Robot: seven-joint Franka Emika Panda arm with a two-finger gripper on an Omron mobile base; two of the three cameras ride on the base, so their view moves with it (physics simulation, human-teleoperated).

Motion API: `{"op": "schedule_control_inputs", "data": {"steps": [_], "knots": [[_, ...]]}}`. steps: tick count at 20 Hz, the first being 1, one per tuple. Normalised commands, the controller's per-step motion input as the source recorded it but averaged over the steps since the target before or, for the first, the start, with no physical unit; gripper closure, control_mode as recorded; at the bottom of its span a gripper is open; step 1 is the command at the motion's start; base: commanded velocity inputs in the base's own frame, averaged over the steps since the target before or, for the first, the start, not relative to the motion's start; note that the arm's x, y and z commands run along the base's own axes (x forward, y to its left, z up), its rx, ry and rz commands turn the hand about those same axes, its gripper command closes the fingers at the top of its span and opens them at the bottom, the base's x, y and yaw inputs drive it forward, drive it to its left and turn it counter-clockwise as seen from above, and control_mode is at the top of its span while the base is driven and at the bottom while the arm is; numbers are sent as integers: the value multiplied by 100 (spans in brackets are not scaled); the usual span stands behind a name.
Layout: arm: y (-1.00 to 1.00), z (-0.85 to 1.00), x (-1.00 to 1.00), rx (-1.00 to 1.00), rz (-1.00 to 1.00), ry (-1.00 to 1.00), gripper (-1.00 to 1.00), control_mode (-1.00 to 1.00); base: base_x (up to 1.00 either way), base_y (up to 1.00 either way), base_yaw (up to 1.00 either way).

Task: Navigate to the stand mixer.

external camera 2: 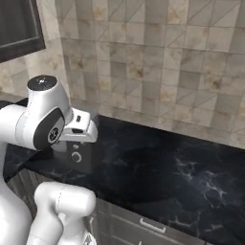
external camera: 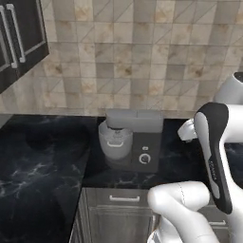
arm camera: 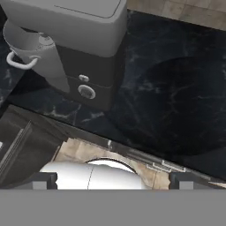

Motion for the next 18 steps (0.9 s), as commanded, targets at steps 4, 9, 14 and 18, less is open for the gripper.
{"op": "schedule_control_inputs", "data": {"steps": [4,9,14,18], "knots": [[0,0,0,0,0,0,-100,100,89,83,-24],[0,0,0,0,0,0,-100,100,67,84,-41],[0,0,0,0,0,0,-100,100,70,93,-38],[0,0,0,0,0,0,-100,100,66,58,-19]]}}
